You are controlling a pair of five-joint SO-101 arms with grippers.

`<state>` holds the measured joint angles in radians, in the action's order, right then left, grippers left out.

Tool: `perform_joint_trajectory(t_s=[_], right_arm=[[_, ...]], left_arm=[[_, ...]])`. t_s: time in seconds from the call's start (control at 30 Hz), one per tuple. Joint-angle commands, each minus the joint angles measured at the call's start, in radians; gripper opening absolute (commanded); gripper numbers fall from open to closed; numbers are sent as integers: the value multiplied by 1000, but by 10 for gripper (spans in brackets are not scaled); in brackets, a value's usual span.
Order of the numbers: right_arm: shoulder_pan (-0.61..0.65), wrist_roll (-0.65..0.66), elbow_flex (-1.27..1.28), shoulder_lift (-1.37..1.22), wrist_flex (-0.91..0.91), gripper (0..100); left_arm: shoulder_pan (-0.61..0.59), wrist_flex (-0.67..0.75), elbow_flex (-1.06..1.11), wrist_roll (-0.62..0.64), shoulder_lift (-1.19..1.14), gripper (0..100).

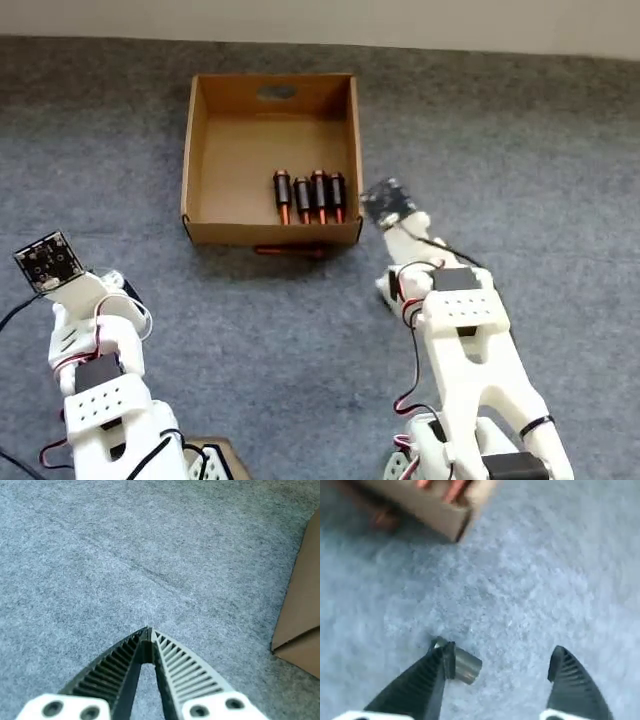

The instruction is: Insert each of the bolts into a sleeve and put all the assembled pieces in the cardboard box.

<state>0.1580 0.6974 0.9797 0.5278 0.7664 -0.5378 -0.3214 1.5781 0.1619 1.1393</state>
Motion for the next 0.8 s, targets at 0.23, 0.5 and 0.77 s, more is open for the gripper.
perform_joint_trajectory(t_s=[0.23, 0.5, 0.77], right_arm=[[4, 509, -5, 4, 156, 278], [41, 571, 22, 1, 163, 278], [53, 572, 48, -73, 12, 248]], left_arm=[[16, 23, -36, 9, 18, 10], [16, 23, -36, 9, 18, 10], [16, 23, -36, 9, 18, 10]])
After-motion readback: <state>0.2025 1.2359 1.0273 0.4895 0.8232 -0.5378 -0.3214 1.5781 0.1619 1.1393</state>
